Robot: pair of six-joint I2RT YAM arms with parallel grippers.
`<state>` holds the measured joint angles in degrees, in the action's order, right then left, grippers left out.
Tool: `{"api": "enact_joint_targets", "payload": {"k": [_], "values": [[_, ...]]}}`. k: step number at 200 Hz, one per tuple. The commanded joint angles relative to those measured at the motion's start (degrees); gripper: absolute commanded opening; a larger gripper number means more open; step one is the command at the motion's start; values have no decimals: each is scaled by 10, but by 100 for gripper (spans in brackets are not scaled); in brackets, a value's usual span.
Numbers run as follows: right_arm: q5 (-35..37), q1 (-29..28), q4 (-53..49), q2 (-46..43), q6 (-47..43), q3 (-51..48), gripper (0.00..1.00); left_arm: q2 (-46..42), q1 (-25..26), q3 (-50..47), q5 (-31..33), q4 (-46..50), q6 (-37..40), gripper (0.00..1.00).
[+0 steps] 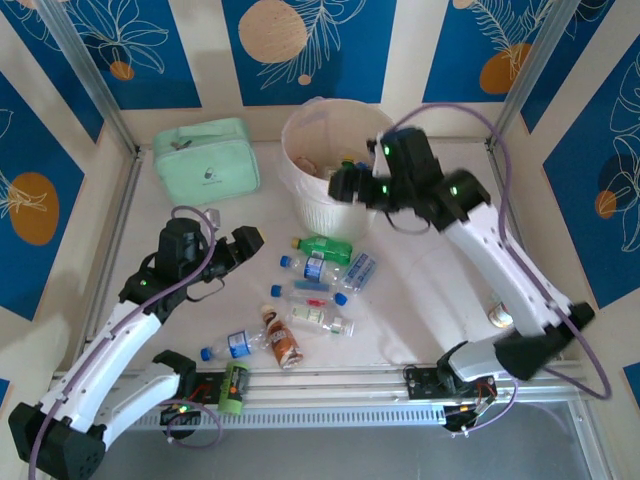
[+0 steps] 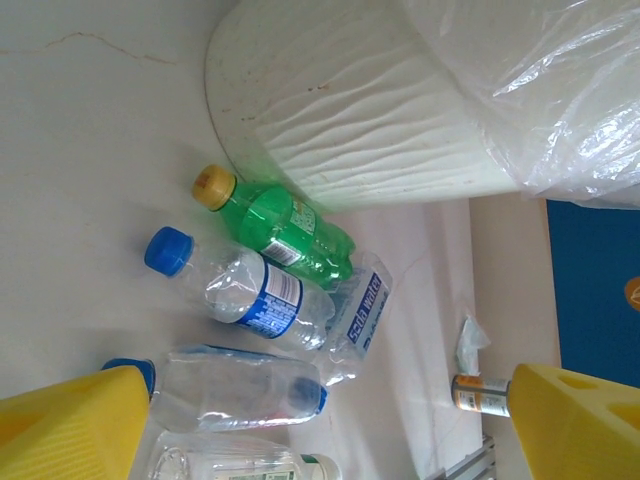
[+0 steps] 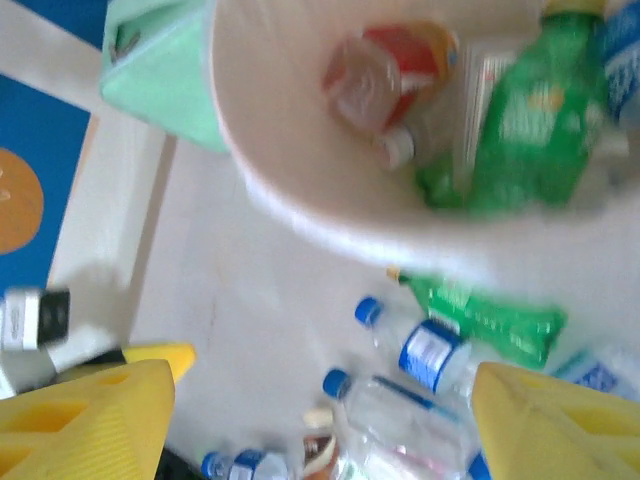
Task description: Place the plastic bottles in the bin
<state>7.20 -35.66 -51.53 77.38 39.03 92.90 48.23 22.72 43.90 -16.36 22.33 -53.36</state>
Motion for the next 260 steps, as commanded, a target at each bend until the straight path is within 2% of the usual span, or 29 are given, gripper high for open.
{"api": "enact_joint_targets", "payload": {"k": [1,25,44,72,100,156,260], "values": [[93,-49,4,-72,66,-122,79,5,-6,21,9,11,21,91],[133,-114,3,-104,132,-223,78,6,-6,16,16,11,12,89],[143,-130,0,-103,197,-284,78,5,-7,11,20,12,4,88],[139,-116,30,-88,250,-339,81,0,-6,9,18,14,0,87],[104,-67,83,-58,268,-367,85,-5,-6,9,20,20,1,87],[61,-16,134,56,262,-365,90,1,-7,5,17,14,4,88],[44,-4,129,160,287,-354,90,17,-8,3,2,-6,7,88]]}}
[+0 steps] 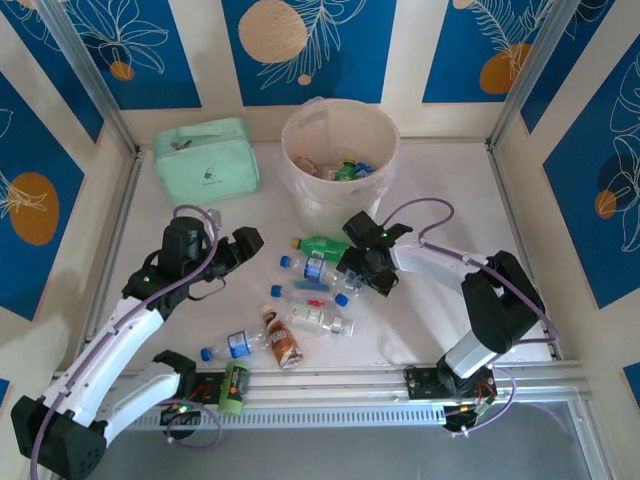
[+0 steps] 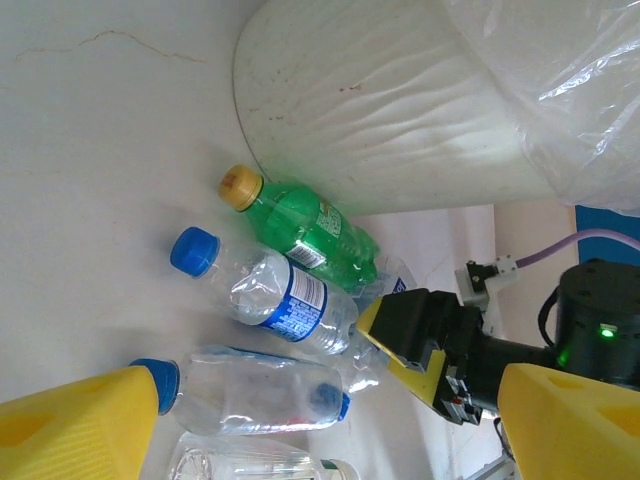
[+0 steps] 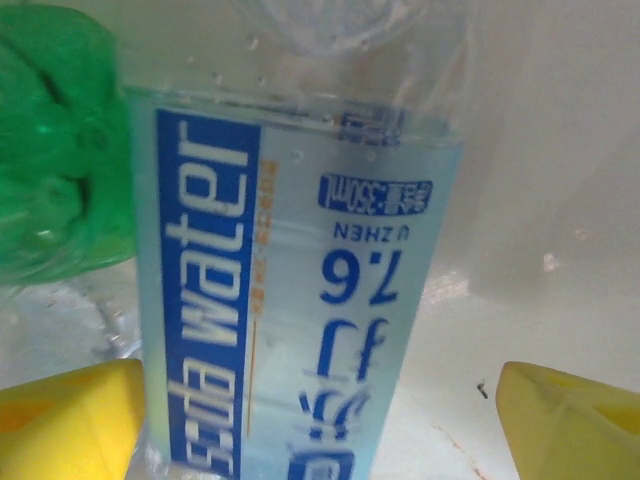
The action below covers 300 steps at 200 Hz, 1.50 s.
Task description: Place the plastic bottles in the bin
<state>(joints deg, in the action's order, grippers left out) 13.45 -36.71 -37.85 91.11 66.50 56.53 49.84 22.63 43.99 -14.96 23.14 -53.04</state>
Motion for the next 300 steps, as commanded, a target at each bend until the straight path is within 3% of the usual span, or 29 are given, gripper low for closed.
{"api": "enact_joint_targets", "payload": {"k": [1,37,92,134,168,228,300], "values": [[-19,7,-8,24,12,10,90,1,-7,2,-12,-14,4,88],[-11,5,-13,29,14,12,82,4,-7,7,-15,-16,4,88],[-7,2,-27,27,11,17,60,7,-8,13,-21,-20,3,87],[1,-8,-37,-25,2,7,54,9,-9,18,-20,-14,10,89],[-33,-21,-12,-112,-37,-15,50,11,-10,17,-35,-39,5,90],[-102,-73,43,-243,-137,26,49,43,-10,-7,-168,-258,-83,90],[-327,-69,177,-238,-198,78,49,95,6,-15,-294,-515,-192,91]]}}
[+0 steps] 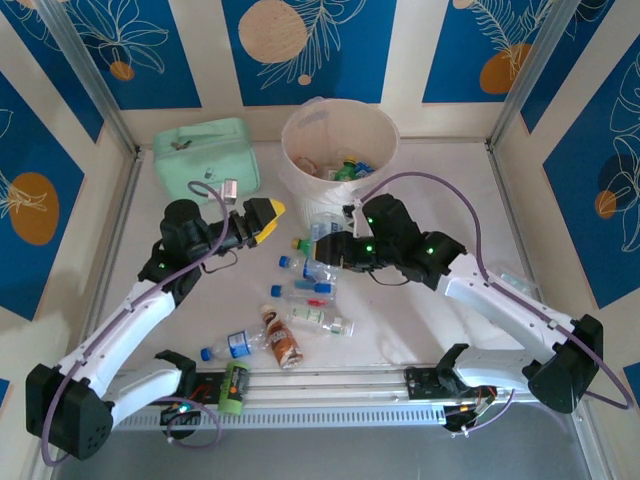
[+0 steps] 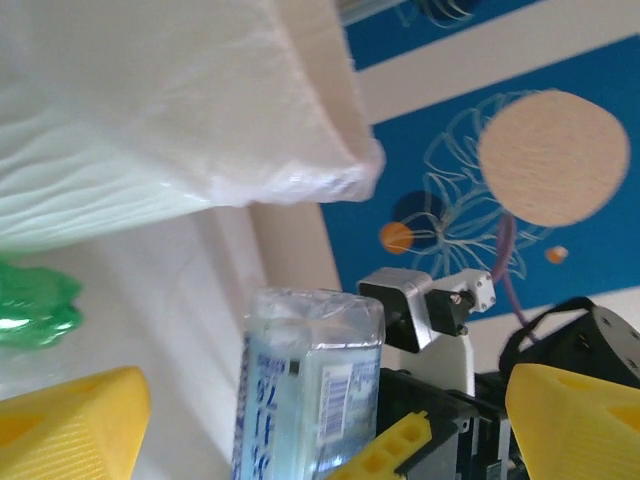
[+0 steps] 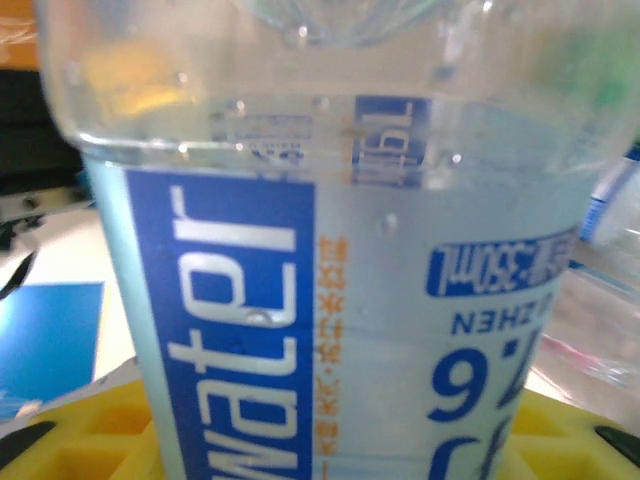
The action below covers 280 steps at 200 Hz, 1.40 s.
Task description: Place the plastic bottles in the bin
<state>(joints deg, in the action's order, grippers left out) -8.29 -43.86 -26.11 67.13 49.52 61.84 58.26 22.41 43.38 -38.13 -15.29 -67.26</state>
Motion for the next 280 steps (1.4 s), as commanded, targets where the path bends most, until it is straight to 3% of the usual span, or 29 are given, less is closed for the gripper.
{"api": "enact_joint_targets", "payload": {"k": [1,49,101,251,269,280], "values": [[-110,3,60,2,-28,25,49,11,8,-9,-63,-133,-50,91],[-174,-13,96,12,-29,57,49,19,39,7,-78,-124,-22,91],[-213,-19,144,24,-3,60,49,29,47,-7,-105,-255,-81,91],[-240,-32,186,42,26,72,50,56,48,-21,-82,-394,-129,61],[-237,-31,182,38,25,75,56,55,48,-25,-73,-396,-131,59],[-228,-32,167,35,20,80,68,55,46,-28,-62,-392,-132,57]]}}
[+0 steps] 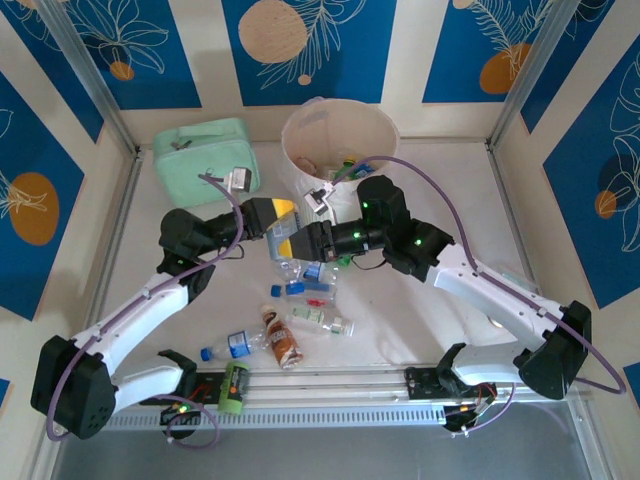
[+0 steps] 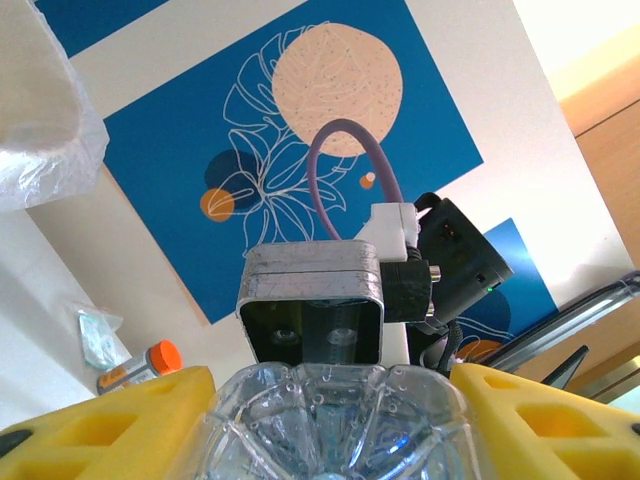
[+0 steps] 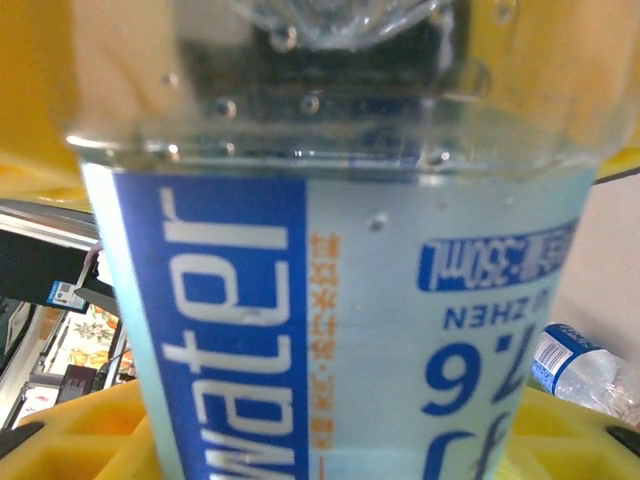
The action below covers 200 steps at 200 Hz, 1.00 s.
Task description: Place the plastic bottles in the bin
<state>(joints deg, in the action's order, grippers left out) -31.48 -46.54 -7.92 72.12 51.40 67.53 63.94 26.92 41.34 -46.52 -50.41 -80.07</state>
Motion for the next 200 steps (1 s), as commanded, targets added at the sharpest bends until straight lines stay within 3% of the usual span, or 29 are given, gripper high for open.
{"api": "enact_joint_targets", "payload": {"k": [1,14,32,49,73,107,165,200], "values": [[6,-5,-17,-15,0,24,69,-2,1,-8,23,-40,-4,57],[38,-5,-51,-24,-14,30,81,-4,-5,-14,43,-21,-4,55],[93,-5,-85,-49,-28,24,90,-7,-20,-28,79,15,-12,55],[121,-10,-107,-62,-42,20,93,-7,-35,-49,120,26,-41,54],[152,-34,-145,-54,-55,22,94,2,-41,-87,172,-36,-102,53],[170,-64,-127,-46,-43,-2,86,14,-41,-97,183,-95,-134,52],[181,-87,-127,-47,-38,-11,74,-64,-52,-104,228,37,-57,49],[190,-89,-128,-53,-34,-17,63,-72,-55,-103,222,42,-55,49]]}}
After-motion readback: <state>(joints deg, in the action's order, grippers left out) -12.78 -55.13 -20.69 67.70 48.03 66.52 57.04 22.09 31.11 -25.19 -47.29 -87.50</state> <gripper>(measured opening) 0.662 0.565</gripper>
